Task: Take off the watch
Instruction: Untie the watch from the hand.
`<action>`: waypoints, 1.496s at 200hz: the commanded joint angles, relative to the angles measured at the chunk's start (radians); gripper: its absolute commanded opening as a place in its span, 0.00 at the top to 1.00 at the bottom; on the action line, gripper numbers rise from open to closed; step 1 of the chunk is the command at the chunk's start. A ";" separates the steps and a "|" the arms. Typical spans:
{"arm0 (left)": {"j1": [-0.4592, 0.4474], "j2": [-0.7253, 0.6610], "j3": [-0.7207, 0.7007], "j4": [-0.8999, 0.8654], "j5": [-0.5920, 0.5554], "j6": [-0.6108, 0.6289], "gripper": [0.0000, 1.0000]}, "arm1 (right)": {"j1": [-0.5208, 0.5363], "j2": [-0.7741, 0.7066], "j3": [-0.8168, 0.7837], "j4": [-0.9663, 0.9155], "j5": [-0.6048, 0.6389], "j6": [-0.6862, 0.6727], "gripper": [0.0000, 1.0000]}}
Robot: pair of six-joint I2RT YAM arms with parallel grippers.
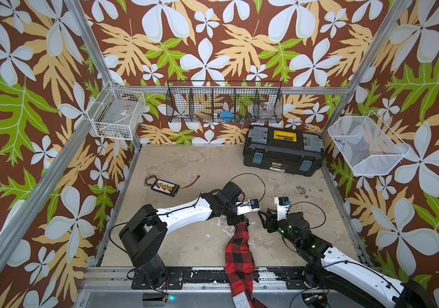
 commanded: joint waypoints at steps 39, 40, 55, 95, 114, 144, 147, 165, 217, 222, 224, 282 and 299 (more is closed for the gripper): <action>-0.002 0.075 0.034 -0.010 0.012 0.016 0.59 | 0.000 -0.002 -0.037 0.061 -0.019 0.034 0.43; -0.001 0.076 0.036 -0.011 0.012 0.016 0.59 | -0.001 -0.002 -0.037 0.062 -0.019 0.034 0.43; -0.001 0.093 0.044 -0.023 0.018 0.021 0.61 | -0.001 0.002 -0.040 0.067 -0.021 0.036 0.43; -0.001 0.093 0.027 -0.041 0.036 0.050 0.66 | 0.000 0.006 -0.046 0.082 -0.032 0.042 0.43; -0.001 0.084 0.009 -0.046 0.046 0.068 0.65 | 0.000 0.017 -0.042 0.082 -0.042 0.041 0.43; 0.000 0.076 -0.005 -0.057 0.040 0.081 0.65 | 0.000 0.034 -0.045 0.096 -0.051 0.043 0.43; 0.000 0.076 -0.004 -0.059 0.036 0.082 0.65 | 0.000 0.034 -0.045 0.098 -0.051 0.043 0.43; 0.000 0.077 0.000 -0.069 0.018 0.087 0.69 | -0.001 0.038 -0.050 0.109 -0.051 0.045 0.43; 0.011 0.034 -0.018 -0.050 0.026 0.095 0.67 | 0.000 0.057 -0.045 0.117 -0.057 0.043 0.43; 0.011 0.032 -0.020 -0.050 0.024 0.096 0.66 | -0.001 0.057 -0.044 0.118 -0.059 0.043 0.43; 0.011 0.031 -0.021 -0.050 0.023 0.096 0.66 | -0.001 0.057 -0.044 0.118 -0.058 0.044 0.43; 0.011 0.046 -0.013 -0.055 0.043 0.089 0.66 | 0.000 0.058 -0.043 0.118 -0.064 0.041 0.43; 0.011 0.062 -0.008 -0.059 0.037 0.083 0.66 | -0.001 0.060 -0.044 0.119 -0.063 0.043 0.43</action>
